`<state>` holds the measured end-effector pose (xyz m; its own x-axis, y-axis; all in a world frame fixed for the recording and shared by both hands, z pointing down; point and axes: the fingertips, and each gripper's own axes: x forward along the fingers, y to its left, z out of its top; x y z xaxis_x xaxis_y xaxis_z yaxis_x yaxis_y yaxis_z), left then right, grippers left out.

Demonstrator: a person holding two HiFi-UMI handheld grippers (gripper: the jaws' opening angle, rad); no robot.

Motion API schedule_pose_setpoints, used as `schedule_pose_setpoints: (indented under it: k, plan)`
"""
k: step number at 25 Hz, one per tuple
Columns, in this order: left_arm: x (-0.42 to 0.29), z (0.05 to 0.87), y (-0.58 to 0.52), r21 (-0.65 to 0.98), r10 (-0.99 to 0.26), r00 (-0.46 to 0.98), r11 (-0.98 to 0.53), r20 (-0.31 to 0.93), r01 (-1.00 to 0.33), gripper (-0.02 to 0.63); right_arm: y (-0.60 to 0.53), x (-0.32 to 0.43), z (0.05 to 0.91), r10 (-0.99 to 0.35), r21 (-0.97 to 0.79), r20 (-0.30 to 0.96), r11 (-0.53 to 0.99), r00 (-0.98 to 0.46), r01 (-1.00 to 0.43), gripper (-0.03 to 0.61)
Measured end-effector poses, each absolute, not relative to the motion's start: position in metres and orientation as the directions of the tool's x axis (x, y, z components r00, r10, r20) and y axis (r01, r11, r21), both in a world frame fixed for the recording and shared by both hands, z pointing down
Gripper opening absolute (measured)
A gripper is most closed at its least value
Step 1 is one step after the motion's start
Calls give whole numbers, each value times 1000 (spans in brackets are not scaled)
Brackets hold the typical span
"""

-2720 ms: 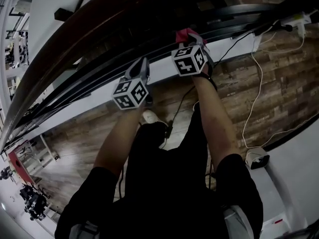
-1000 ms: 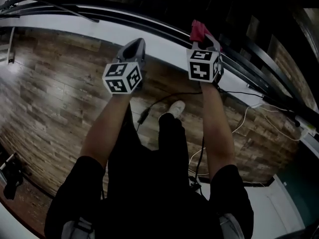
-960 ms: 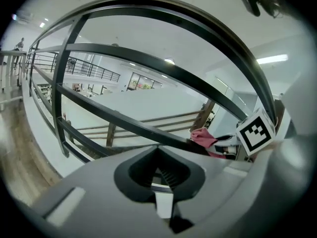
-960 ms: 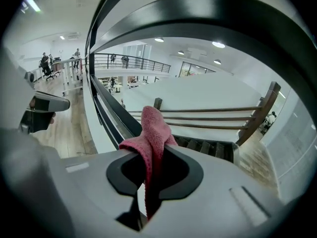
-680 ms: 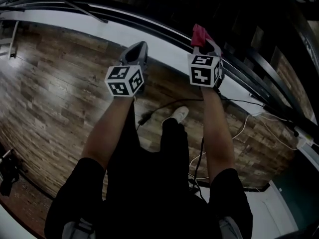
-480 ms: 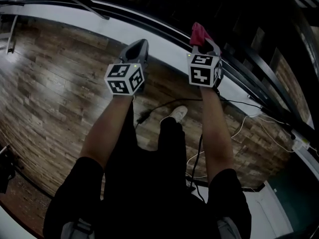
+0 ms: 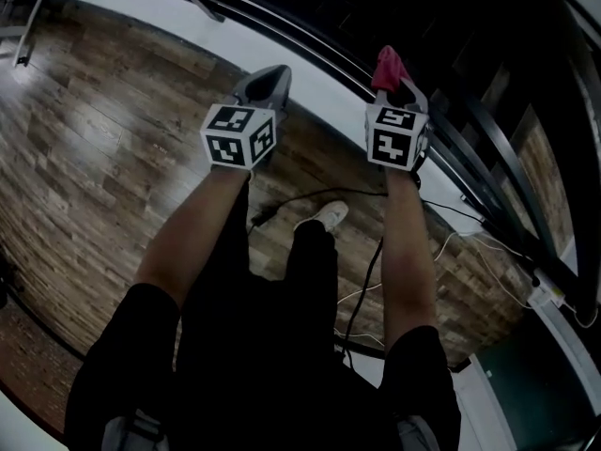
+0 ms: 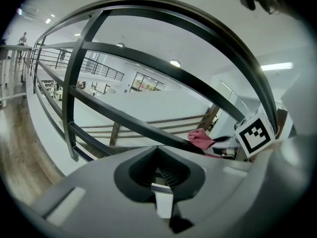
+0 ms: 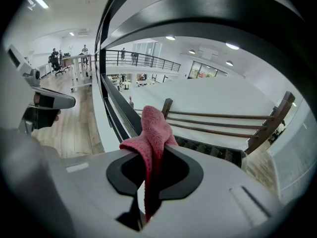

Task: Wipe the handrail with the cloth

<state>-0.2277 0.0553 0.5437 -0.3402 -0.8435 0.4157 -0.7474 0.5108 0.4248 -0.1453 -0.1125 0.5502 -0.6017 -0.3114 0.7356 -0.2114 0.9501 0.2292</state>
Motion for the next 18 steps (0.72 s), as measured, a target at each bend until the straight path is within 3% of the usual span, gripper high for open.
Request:
schedule_pose_setpoints:
  k: [13, 18]
  plan:
    - [-253, 552, 80, 437, -825, -381, 550, 418, -712, 0, -88, -182, 556, -283, 236, 748, 959, -600, -158, 43]
    - [-269, 547, 81, 386, -836, -355, 517, 418, -764, 0, -80, -196, 555, -289, 257, 748, 956, -597, -141, 43]
